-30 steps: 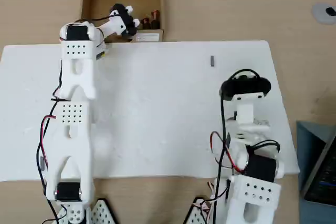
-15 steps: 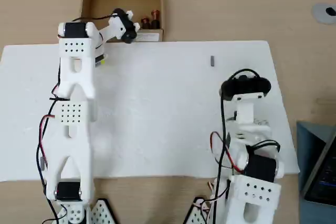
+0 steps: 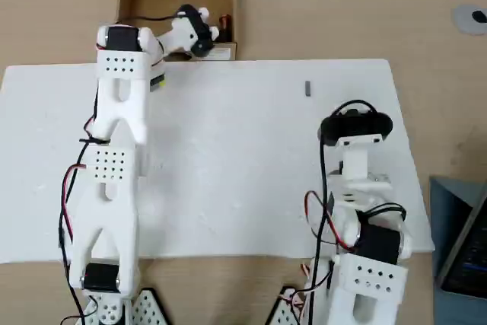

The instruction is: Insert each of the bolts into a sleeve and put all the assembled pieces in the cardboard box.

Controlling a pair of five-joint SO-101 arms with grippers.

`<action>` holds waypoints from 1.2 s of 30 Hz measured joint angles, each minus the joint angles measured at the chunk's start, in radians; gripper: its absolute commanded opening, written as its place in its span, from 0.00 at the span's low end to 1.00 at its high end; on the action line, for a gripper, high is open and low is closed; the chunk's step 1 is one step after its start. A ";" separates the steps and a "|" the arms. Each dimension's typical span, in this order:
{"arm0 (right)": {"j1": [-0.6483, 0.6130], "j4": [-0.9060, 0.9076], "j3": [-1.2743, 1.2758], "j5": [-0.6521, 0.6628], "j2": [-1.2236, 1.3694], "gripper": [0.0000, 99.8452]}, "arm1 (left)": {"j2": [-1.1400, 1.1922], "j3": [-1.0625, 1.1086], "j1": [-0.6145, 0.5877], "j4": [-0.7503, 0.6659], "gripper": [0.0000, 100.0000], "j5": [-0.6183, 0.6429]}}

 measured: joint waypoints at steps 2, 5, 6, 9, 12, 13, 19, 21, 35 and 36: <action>0.000 0.000 0.000 0.000 0.000 0.01 | -0.035 0.041 0.000 0.000 0.05 0.020; 0.000 0.000 0.000 0.000 0.000 0.01 | -0.130 0.137 0.000 0.000 0.05 0.040; 0.000 0.000 0.000 0.000 0.000 0.01 | -0.161 0.180 0.000 0.000 0.05 0.041; 0.000 0.000 0.000 0.000 0.000 0.01 | -0.267 0.322 0.000 0.000 0.05 0.041; 0.000 0.000 0.000 0.000 0.000 0.01 | -0.364 0.471 0.000 0.000 0.05 0.041; 0.000 0.000 0.000 0.000 0.000 0.01 | -0.388 0.512 0.000 0.000 0.05 0.041; 0.000 0.000 0.000 0.000 0.000 0.01 | -0.420 0.575 0.000 -0.018 0.06 0.041; 0.000 0.000 0.000 0.000 0.000 0.01 | -0.420 0.575 -0.002 -0.069 0.10 0.041; 0.000 0.000 0.000 0.000 0.000 0.01 | -0.368 0.582 -0.054 -0.261 0.12 0.005; 0.000 0.000 0.000 0.000 0.000 0.01 | -0.368 0.583 -0.055 -0.244 0.12 0.005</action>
